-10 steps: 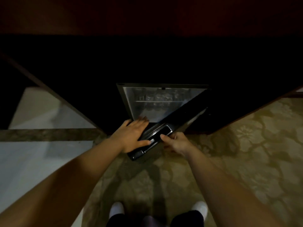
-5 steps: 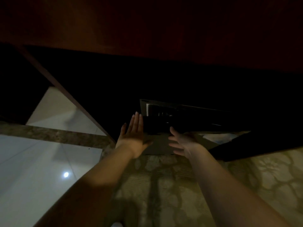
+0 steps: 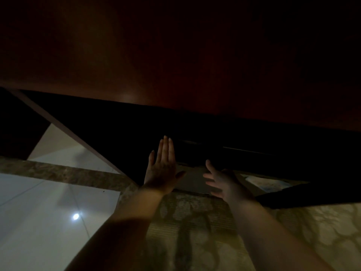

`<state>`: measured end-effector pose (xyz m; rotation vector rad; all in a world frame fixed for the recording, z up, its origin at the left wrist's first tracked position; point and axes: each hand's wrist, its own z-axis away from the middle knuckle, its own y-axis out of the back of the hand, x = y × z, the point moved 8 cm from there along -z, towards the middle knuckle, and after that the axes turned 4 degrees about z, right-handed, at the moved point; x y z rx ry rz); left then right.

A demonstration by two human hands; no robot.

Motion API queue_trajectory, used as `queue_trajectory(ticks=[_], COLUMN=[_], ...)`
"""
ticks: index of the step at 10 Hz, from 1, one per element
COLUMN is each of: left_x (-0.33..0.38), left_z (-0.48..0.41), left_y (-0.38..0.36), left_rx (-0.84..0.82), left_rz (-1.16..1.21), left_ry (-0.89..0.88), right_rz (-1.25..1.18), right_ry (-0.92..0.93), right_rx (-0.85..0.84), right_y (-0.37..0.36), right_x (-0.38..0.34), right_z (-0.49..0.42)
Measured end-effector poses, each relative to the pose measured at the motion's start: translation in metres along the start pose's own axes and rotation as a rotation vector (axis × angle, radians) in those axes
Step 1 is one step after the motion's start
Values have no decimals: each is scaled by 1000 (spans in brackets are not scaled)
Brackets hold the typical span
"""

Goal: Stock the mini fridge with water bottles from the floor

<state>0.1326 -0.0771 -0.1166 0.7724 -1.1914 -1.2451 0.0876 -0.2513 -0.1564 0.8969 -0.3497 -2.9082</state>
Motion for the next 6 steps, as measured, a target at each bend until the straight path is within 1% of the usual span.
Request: queue_trajectory(ticks=[2,3,4,5,6], left_x=[0,2,6,13,23], left_z=[-1,2,20,51,75], left_y=[2,5,5,-1,1], left_rx=[-43,-51,-40,-66,-107], left_rz=[-31,-54,-49,11,50], left_ry=[9,37,50,-22,-96], right_rz=[-6,-6,11,77,240], right_ry=[14,52,133,102,44], right_rx=[13,26,59,15,-26], right_y=[1,1,-1,-3,7], right_x=[-1,-3,-7,-2,9], right_z=[3,5,14,28,47])
